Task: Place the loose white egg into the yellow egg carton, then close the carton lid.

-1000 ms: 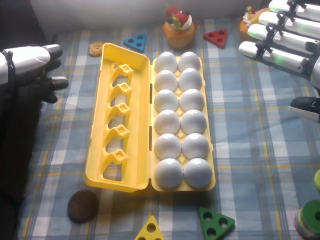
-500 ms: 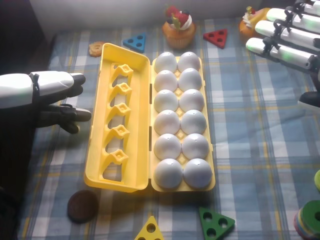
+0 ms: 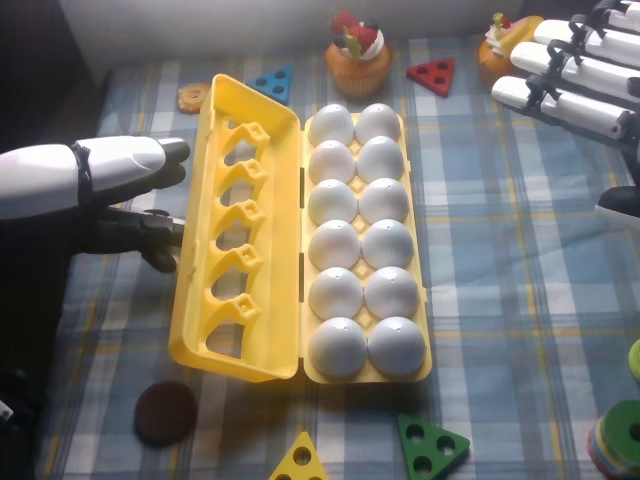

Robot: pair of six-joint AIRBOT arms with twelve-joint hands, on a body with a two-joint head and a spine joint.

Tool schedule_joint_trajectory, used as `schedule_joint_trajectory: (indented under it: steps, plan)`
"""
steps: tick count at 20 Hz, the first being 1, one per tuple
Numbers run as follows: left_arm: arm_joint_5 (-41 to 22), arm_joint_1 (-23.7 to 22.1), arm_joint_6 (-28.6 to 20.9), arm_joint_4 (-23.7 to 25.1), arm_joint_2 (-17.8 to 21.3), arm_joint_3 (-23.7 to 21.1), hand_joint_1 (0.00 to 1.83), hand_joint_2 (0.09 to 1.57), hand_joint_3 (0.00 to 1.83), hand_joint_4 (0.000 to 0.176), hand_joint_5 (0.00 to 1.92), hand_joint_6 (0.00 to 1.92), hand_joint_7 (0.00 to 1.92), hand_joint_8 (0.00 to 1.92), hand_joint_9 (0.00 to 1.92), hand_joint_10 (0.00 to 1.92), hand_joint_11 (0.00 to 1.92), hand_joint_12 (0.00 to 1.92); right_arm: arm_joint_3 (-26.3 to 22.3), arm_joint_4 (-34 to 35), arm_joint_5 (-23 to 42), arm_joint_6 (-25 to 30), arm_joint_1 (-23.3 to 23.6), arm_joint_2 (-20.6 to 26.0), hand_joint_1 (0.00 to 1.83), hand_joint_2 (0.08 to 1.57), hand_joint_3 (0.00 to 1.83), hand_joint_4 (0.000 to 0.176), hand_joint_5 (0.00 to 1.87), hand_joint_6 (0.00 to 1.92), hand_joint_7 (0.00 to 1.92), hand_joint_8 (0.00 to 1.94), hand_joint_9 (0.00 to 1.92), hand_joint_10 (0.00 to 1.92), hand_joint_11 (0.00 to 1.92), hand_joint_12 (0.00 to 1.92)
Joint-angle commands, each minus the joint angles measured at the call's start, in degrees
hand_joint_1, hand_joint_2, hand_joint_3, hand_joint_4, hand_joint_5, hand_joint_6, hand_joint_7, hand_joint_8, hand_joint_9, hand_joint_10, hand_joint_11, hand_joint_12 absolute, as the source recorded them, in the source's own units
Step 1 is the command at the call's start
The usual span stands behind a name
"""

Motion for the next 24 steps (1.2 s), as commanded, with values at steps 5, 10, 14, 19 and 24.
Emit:
schedule_joint_trajectory:
  steps: [5,10,14,19,24]
  plan:
    - [-11.7,-1.8,-0.7,-1.3,0.7,-1.2,0.11,1.21,0.01,0.000,0.00,0.00,0.01,0.00,0.67,0.06,0.37,1.32,-0.1,0.2,6.6,-0.2,0.4,1.0,0.61,1.34,0.00,0.000,0.00,0.00,0.00,0.00,0.00,0.10,0.00,1.56]
    - [-12.3,-6.0,0.9,1.8,1.2,-2.2,0.10,1.22,0.00,0.000,0.00,0.00,0.00,0.00,0.55,0.00,0.38,1.15,-0.6,0.2,7.3,-0.2,0.4,2.3,0.71,1.33,0.00,0.000,0.00,0.00,0.00,0.00,0.00,0.00,0.00,1.92]
    - [-9.2,-11.1,1.4,7.0,0.8,-2.2,0.06,1.27,0.01,0.045,0.00,0.00,0.01,0.00,0.44,0.00,0.17,1.35,-0.6,0.2,7.4,-0.2,0.4,2.5,0.78,1.32,0.00,0.000,0.00,0.00,0.00,0.00,0.00,0.00,0.00,1.92]
    - [-3.2,-18.4,-1.4,17.8,-2.9,-0.8,0.00,1.26,0.00,0.081,0.00,0.00,0.03,0.00,0.38,0.00,0.14,1.48,-0.7,0.2,8.1,-0.2,0.4,2.8,0.80,1.31,0.00,0.000,0.00,0.00,0.00,0.00,0.00,0.00,0.00,1.92]
    - [4.2,-23.8,-5.4,31.3,-7.2,0.3,0.00,1.27,0.01,0.054,0.00,0.00,0.02,0.00,0.18,0.00,0.00,1.46,-0.9,0.2,8.5,-0.2,0.4,3.1,0.80,1.32,0.00,0.000,0.00,0.00,0.00,0.00,0.03,0.02,0.00,1.92]
